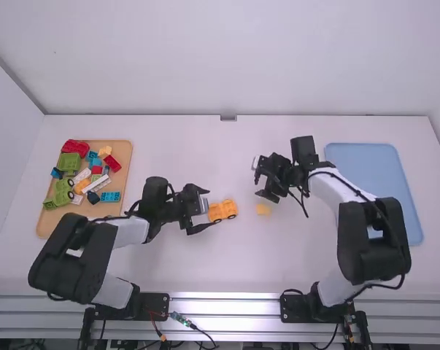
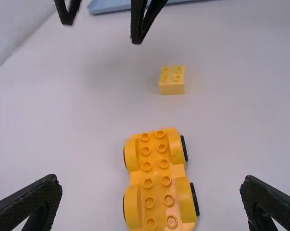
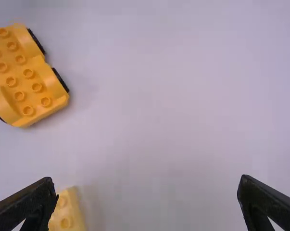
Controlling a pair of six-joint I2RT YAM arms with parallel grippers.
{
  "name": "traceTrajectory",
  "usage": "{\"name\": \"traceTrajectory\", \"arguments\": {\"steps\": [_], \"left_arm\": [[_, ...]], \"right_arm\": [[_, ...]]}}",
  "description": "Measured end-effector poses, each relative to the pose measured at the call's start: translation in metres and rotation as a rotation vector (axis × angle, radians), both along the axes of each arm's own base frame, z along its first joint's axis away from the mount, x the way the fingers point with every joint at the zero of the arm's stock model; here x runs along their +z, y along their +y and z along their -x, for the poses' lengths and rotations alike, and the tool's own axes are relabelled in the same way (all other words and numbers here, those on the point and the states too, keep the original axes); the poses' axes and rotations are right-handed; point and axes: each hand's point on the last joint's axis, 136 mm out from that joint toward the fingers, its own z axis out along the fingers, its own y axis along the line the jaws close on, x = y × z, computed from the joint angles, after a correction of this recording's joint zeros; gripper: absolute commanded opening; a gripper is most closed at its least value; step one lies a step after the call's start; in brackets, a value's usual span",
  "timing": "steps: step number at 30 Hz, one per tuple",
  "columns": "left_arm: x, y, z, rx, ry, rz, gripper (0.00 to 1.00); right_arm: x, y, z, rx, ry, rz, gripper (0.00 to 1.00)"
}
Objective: Assemble lego blocks to make yellow taxi
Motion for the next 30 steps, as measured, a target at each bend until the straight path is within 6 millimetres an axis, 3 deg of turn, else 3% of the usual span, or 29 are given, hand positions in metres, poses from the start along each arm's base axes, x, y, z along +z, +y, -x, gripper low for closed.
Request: {"name": "traceTrajectory", "arguments": {"steps": [4,9,18,30], "left_arm": [[-0.005,-0.002,-0.002,-0.01,0.019,0.003,0.99],[-0.007,0.0,-0.004,0.004,0.018,-0.01,0.99],[-0.006,0.0,-0.011,0.022,-0.005,-0.004,0.99],[-0.017,-0.004,-0.017,0.055,0.052,0.034,0.99]], "right_arm": [[0.003,0.011,0.008,0.047,-0.164,-0.031,0.99],[-0.022,0.015,0.029,0.075,-0.201,-0.039,0.99],[-0.034,-0.008,0.032,0.012,-0.193,-0.045,0.99],[-0.035,-0.02,0.049,0.109,-0.181,-0.094,0.99]]}}
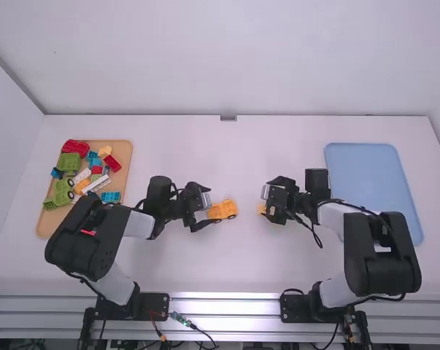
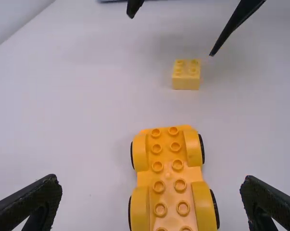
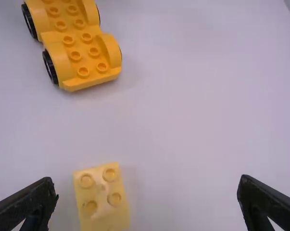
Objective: Assemble lego blocks to make yellow taxi
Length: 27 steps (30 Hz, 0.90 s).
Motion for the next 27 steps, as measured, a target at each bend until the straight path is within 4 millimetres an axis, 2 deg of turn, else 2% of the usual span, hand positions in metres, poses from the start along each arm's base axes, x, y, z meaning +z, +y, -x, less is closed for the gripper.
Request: {"name": "traceTrajectory", "arguments": {"steps": [4,15,19,27], "left_arm": [[-0.001,0.0,0.0,0.007,0.016,0.006,0.99],[-0.005,-0.003,0.002,-0.009,0.015,0.002,0.99],[-0.019,-0.004,0.008,-0.045,0.021,-0.012,0.99],[-0.017,-0.006,0.005,-0.053,-0.007,0.002,0.99]], "right_arm": [[0.007,0.002,-0.002,0.021,-0.033,-0.031,0.99],[0.011,0.011,0.008,0.095,-0.043,-0.067,0.99],[0.001,0.011,0.01,0.121,-0.039,-0.062,0.99],[-0.021,0.01,0.012,0.131,-0.006,-0.057,0.99]]}}
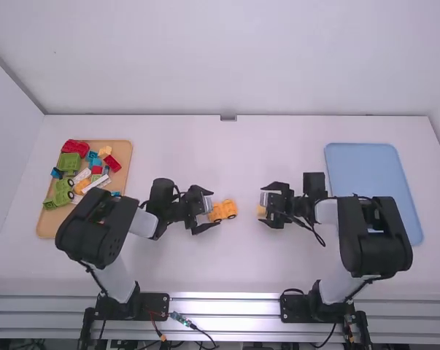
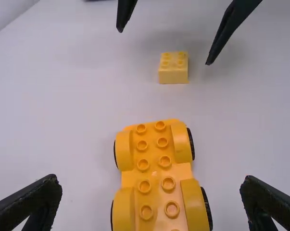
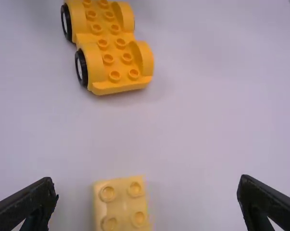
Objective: Assemble lego blocks to make yellow taxi
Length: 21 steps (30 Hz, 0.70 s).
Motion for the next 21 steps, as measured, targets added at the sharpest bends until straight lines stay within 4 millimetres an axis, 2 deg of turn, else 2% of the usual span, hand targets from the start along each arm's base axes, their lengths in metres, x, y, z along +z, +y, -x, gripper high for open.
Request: {"name": "traceTrajectory", "arguments": {"steps": [5,11,16,21], "left_arm": [[-0.013,-0.002,0.002,-0.007,0.043,-0.008,0.99],[-0.017,-0.021,0.004,-0.048,0.035,-0.026,0.99],[-0.018,-0.022,0.0,-0.031,0.015,-0.043,0.99],[-0.023,-0.02,-0.004,-0.018,0.007,-0.049,0.99]], "right_arm": [[-0.008,-0.003,0.008,0.005,0.092,0.004,0.99],[0.0,0.0,0.007,0.068,0.186,-0.002,0.99],[0.004,0.001,0.006,0.122,0.15,0.011,1.0],[-0.009,0.003,-0.001,0.127,0.129,-0.005,0.99]]}}
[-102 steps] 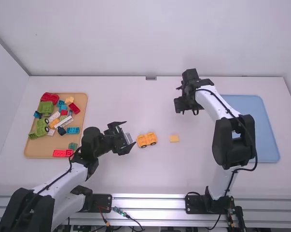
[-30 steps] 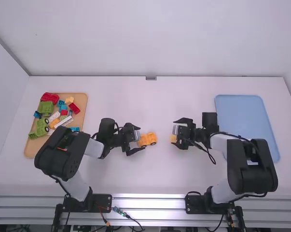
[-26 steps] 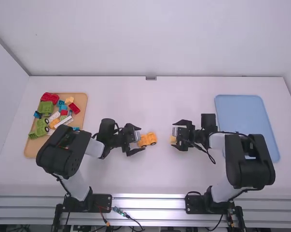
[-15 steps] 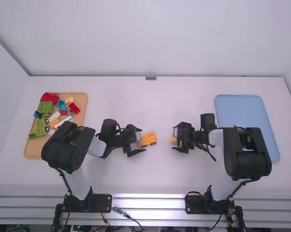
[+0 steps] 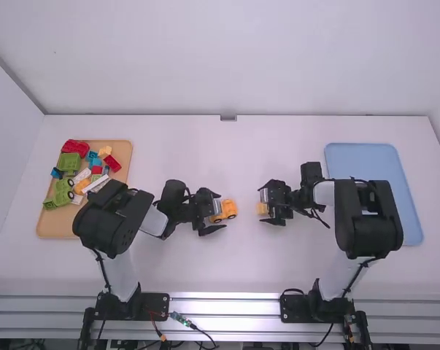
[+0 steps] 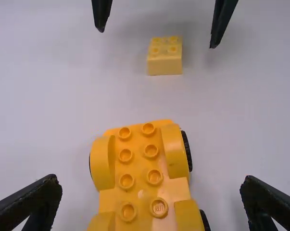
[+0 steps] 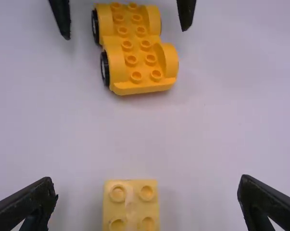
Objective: Assemble lego blocks to make yellow taxi
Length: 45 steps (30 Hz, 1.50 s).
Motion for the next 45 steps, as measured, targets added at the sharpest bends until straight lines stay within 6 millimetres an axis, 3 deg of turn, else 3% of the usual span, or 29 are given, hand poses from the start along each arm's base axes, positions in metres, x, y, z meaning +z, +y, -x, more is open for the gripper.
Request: {"name": "traceTrajectory", "arguments": {"steps": [6,18,26,33,45], "left_arm": [[-0.007,0.002,0.004,0.003,0.045,-0.018,0.99],[0.0,-0.004,-0.002,-0.04,0.019,-0.013,0.99],[0.01,-0.003,-0.014,0.03,-0.016,0.027,0.99],[-0.011,-0.002,-0.01,0.065,0.091,0.038,0.99],[-0.008,0.008,-0.018,0.092,0.098,0.064,0.99]], "right_arm": [[-0.014,0.001,0.012,0.006,0.093,-0.009,0.96],[-0.011,0.001,0.005,0.004,0.077,-0.009,0.99],[-0.01,0.001,0.005,0.004,0.079,-0.009,0.99],[-0.011,0.001,0.006,0.004,0.082,-0.009,0.99],[-0.011,0.001,0.006,0.004,0.084,-0.008,0.99]]}}
